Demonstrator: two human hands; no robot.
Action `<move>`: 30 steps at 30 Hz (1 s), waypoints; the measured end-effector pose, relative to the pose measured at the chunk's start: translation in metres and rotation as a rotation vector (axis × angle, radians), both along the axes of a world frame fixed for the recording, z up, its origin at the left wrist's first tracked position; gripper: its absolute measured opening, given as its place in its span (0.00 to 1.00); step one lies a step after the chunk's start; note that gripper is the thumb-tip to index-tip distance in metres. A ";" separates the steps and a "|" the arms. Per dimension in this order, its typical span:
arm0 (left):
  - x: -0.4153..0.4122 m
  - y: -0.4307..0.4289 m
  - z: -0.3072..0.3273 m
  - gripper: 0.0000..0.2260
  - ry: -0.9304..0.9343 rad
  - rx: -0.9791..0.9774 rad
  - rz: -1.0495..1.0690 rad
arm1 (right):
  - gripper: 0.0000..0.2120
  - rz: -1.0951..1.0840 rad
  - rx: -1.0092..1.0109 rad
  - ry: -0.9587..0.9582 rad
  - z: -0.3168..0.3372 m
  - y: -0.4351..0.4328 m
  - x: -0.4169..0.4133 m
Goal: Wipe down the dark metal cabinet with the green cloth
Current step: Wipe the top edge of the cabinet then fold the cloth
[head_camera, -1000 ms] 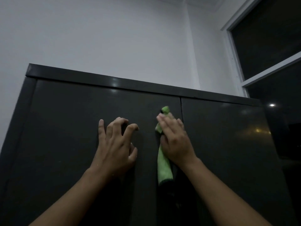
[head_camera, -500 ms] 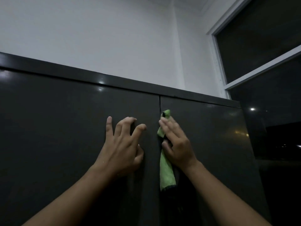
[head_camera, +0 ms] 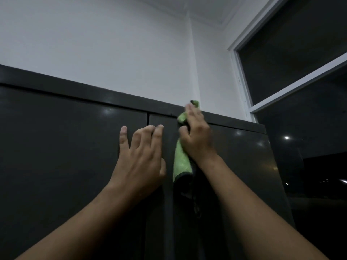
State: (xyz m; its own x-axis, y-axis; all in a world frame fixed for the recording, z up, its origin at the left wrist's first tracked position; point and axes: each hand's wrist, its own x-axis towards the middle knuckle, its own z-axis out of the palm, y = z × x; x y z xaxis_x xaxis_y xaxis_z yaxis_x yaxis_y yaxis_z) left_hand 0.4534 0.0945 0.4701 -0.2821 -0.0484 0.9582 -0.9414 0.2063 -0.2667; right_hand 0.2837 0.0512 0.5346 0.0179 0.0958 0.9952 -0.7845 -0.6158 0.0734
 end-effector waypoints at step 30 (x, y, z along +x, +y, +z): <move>-0.106 -0.039 0.003 0.30 -0.078 -0.003 0.156 | 0.31 -0.024 0.137 -0.256 -0.016 -0.054 -0.233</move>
